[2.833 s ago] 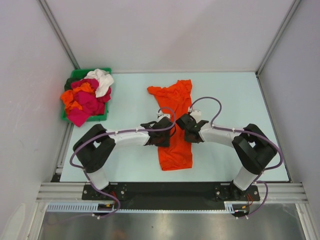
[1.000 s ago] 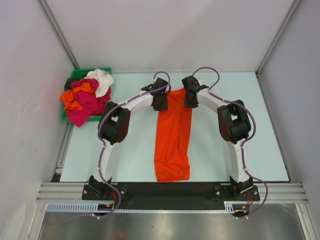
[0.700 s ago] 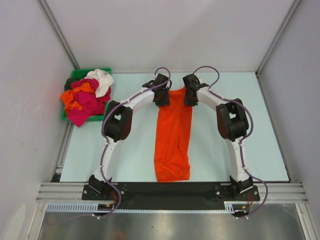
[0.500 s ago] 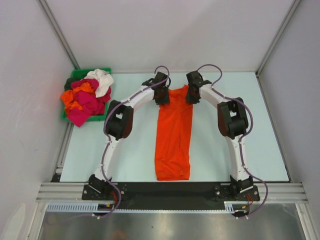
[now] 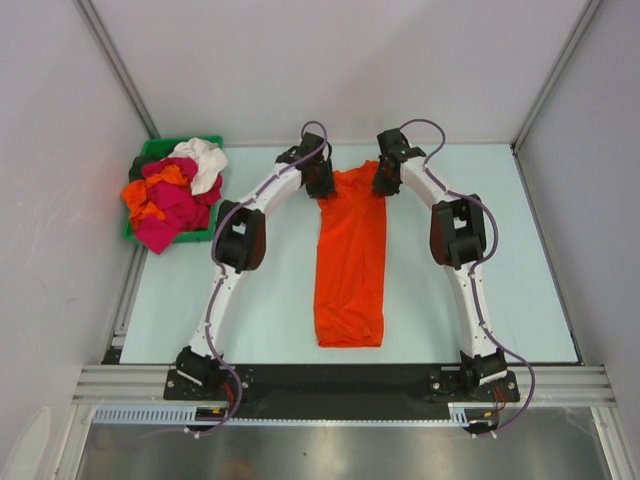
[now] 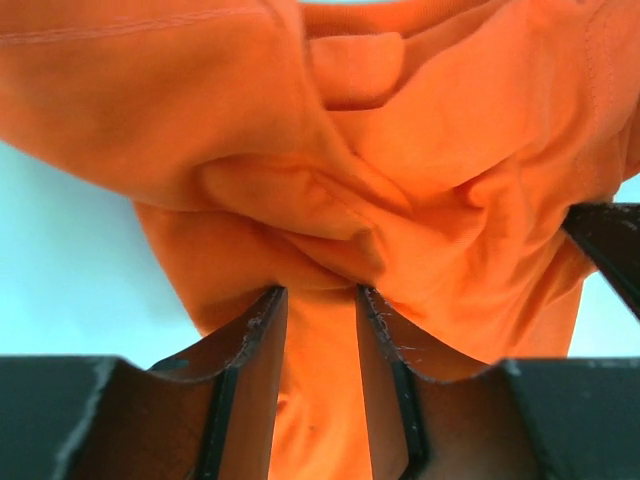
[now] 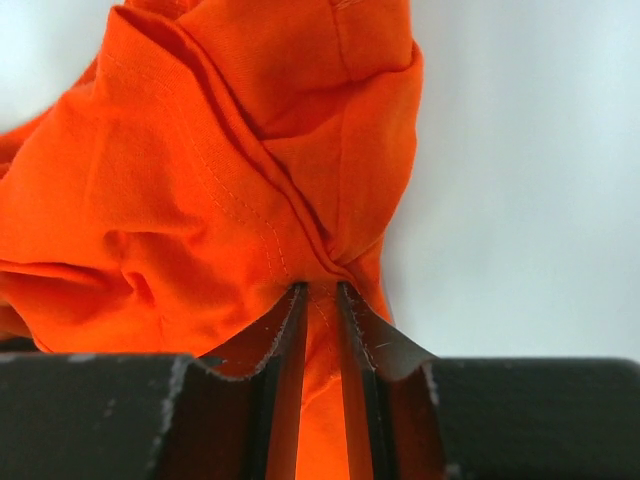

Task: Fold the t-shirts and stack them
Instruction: Rotate the tshirt 90 degrees

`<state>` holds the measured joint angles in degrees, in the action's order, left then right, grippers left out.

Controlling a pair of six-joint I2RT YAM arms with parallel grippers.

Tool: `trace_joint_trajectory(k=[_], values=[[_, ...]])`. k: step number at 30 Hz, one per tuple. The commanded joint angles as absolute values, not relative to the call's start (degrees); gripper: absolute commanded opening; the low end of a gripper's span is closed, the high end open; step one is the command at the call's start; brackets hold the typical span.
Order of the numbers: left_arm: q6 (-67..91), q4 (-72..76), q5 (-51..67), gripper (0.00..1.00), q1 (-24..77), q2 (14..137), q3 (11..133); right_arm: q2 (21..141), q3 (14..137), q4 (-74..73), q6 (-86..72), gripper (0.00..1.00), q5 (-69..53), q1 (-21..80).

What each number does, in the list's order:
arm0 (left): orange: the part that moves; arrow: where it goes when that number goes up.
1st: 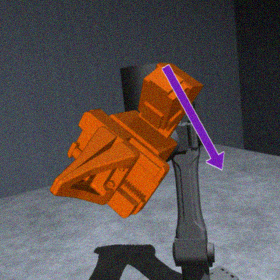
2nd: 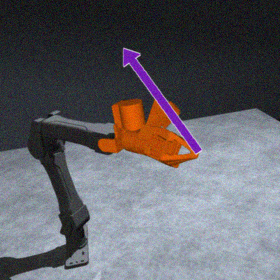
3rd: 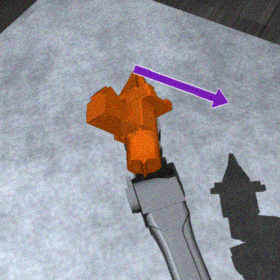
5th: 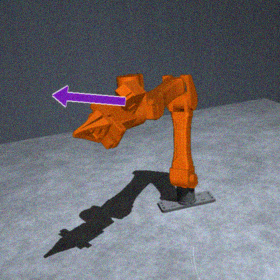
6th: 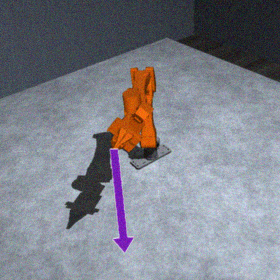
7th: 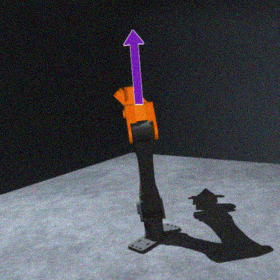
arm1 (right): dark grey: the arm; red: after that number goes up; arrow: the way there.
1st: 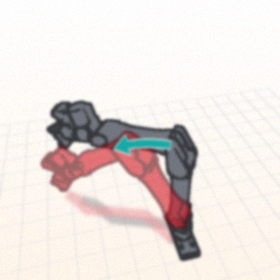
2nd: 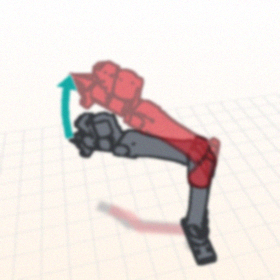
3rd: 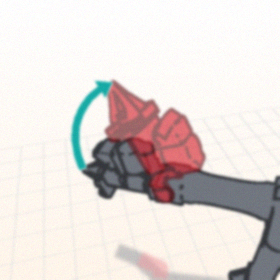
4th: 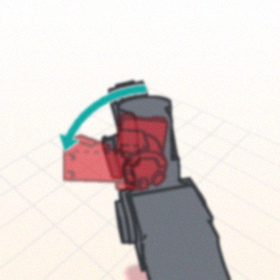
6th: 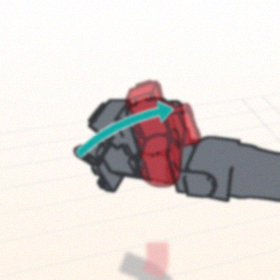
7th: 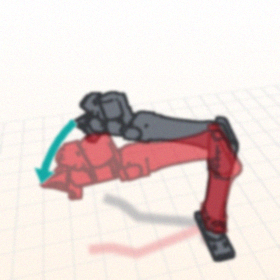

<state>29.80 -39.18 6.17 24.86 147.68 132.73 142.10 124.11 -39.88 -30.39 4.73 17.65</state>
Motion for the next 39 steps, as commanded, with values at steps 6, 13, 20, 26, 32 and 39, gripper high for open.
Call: trace_joint_trajectory(k=[6, 13, 20, 26, 32, 39], values=[[29.4, -38.2, 6.4, 0.41, 22.1, 148.0, 136.6, 149.2, 131.8, -40.2, -29.9, 0.25, 5.2, 15.3], [29.6, -38.4, 1.1, 0.47, 23.1, 136.9, 133.9, 135.3, 122.8, -35.2, -29.8, 0.34, 9.1, 17.5], [28.6, -33.5, -6.0, 0.47, 29.0, 111.8, 109.1, 109.4, 100.3, -35.0, -32.5, 0.66, 15.6, 23.0], [32.2, -28.0, -9.7, 0.45, 37.5, 92.6, 79.2, 90.3, 76.3, -35.0, -37.7, 0.57, 16.8, 31.4], [37.7, -23.9, -11.9, 0.41, 47.6, 82.0, 60.2, 80.2, 60.7, -35.8, -45.9, 0.01, 20.0, 47.1], [41.9, -23.1, -12.0, 0.38, 53.2, 78.8, 52.2, 78.7, 54.7, -36.8, -53.2, 0.00, 23.4, 57.0]])
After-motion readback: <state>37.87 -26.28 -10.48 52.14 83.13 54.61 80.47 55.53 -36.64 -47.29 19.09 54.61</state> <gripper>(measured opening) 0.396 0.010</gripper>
